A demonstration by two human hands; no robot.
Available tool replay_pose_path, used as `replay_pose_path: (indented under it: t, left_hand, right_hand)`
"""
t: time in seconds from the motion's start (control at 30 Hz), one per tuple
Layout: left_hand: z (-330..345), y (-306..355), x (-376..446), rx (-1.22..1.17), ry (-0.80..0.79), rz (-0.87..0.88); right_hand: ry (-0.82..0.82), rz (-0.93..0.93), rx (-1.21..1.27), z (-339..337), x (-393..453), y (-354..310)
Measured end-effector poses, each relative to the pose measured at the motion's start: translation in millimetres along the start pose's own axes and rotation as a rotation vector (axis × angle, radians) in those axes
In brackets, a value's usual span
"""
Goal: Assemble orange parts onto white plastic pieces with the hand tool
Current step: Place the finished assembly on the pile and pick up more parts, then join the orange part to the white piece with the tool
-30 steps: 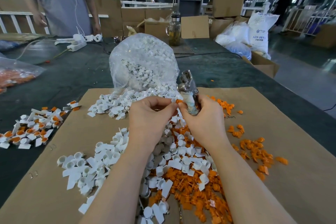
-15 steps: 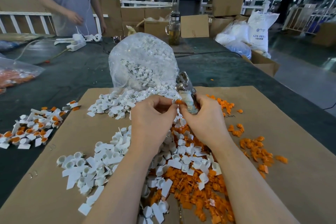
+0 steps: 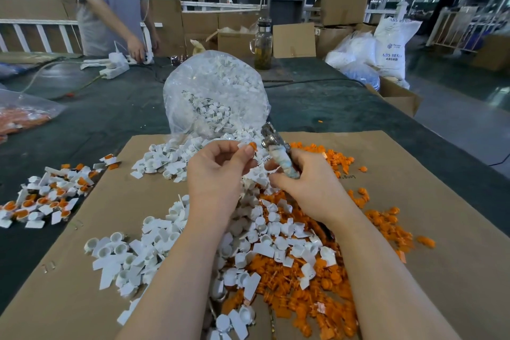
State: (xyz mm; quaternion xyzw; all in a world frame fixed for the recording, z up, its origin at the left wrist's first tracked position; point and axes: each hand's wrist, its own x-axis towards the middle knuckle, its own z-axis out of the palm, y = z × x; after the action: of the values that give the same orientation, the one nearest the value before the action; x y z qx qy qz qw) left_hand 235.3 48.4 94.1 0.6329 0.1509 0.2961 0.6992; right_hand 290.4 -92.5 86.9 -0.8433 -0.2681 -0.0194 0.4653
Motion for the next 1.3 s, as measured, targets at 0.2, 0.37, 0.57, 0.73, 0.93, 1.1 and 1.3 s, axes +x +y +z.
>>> replay_pose_path:
  t: [0.2,0.37,0.57,0.73,0.93,1.1,1.3]
  left_hand:
    - [-2.1,0.6,0.9,-0.099,-0.015,0.012]
    - [-2.2,0.6,1.6,-0.098,-0.020,0.031]
    - [-0.6,-3.6,2.0,0.099,0.012,0.073]
    - [3.7,-8.5,-2.5,0.310,0.011,0.143]
    - [5.6,-9.3,-3.6,0.369,0.010,0.190]
    - [6.2,-9.3,-4.3,0.391,0.011,0.228]
    - [1.3,-6.3,1.1,0.145,0.001,0.139]
  right_hand:
    - [-0.099,0.012,0.066,-2.0,-2.7,-1.7]
    - [-0.149,-0.010,0.060,-0.6,-2.5,-0.5]
    - [0.050,-0.050,0.076,5.7,-0.5,-1.2]
    - [0.234,-0.088,0.083,9.7,1.2,-3.9]
    - [0.254,-0.058,0.054,11.4,1.3,-5.2]
    - [0.232,-0.049,0.047,10.1,1.8,-5.4]
    - [0.056,-0.035,0.085,1.4,0.7,-2.0]
